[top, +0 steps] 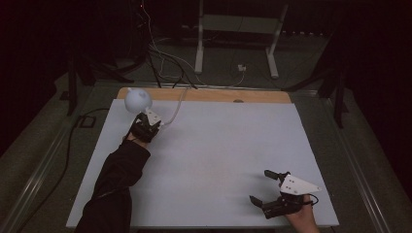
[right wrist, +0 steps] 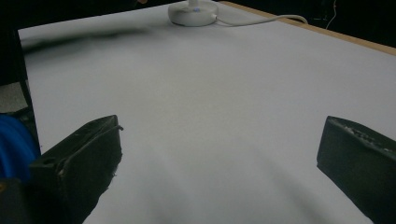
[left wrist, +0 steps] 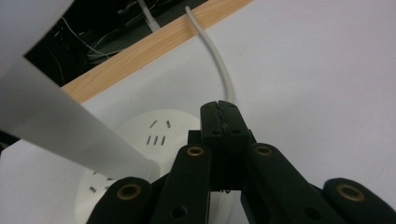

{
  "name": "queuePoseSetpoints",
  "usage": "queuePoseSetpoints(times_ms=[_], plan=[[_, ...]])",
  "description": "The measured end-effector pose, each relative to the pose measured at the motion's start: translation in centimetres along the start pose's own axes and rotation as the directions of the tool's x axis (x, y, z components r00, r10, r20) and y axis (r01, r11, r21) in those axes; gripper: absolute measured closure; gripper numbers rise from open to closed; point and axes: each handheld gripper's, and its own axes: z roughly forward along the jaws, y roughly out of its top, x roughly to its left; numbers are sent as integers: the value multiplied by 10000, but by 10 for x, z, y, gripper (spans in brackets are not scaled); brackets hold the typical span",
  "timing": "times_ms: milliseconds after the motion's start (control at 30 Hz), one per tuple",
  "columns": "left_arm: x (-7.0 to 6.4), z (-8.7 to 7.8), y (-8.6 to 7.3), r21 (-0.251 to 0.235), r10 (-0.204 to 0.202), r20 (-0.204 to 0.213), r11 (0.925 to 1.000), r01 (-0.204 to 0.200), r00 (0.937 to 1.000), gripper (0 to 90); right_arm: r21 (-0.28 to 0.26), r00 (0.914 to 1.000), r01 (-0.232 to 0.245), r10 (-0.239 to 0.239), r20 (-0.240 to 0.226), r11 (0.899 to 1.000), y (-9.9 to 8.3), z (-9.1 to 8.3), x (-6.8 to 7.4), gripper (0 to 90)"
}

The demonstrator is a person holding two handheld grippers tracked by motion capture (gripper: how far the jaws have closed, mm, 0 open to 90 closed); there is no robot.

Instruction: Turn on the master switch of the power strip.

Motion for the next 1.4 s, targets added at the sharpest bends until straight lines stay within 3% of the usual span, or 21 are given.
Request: queuePoseSetpoints(times_ms=[100,267,433,467,500,533,567,600,633,667,733,767,867,900,967,1033,1400], plan=[[4,-1,-3,-49,-288,127,9996,289,9995,900,8,10000,19,-19,-3,10000,0,0,0,0],[7,-4,-6,-28,-295,186,9996,296,9994,900,31,10000,7,-7,6,10000,0,1,0,0],[13,-10,-8,-196,-818,736,9963,834,9939,900,46,10000,0,0,8,10000,0,1,0,0],[14,-12,-7,-193,-913,759,9955,930,9929,841,38,10000,-9,9,4,10000,0,1,0,0],[15,-13,-7,-256,-1086,915,9934,1114,9899,841,38,10000,-9,9,4,10000,0,1,0,0],[16,-15,-6,-273,-1212,1008,9918,1245,9875,737,56,10000,-48,47,9,10000,0,1,0,0],[16,-16,-6,-290,-1382,1104,9894,1421,9842,737,56,10000,-48,47,9,10000,0,1,0,0],[16,-21,-4,-366,-1688,1467,9837,1759,9747,592,58,10000,-48,48,6,10000,0,1,0,0],[16,-21,-4,-366,-1688,1467,9837,1759,9747,529,54,10000,-57,57,8,10000,0,1,0,0],[16,-23,-3,-251,-1844,1700,9812,1913,9680,529,54,10000,-57,57,8,10000,0,1,0,0],[15,-26,-2,-213,-1956,1809,9790,2027,9638,360,67,10000,-45,44,6,10000,0,1,0,0],[15,-27,-1,-159,-2001,1884,9783,2067,9615,360,67,10000,-45,44,6,10000,0,1,0,0],[14,-31,1,68,-2135,2042,9762,2167,9554,197,72,10000,-49,49,6,10000,0,1,0,0],[15,-32,2,135,-2196,2214,9749,2222,9501,142,70,10000,-52,52,9,10000,0,1,0,0],[15,-36,4,63,-2213,2370,9740,2263,9460,41,75,10000,-67,67,20,9999,0,1,0,0],[15,-39,5,88,-2312,2850,9711,2387,9302,21,76,10000,-63,63,24,10000,0,1,0,0],[1,-67,3,-190,-1694,4371,9801,1974,8833,3,67,10000,-29,28,32,10000,0,1,0,0]])
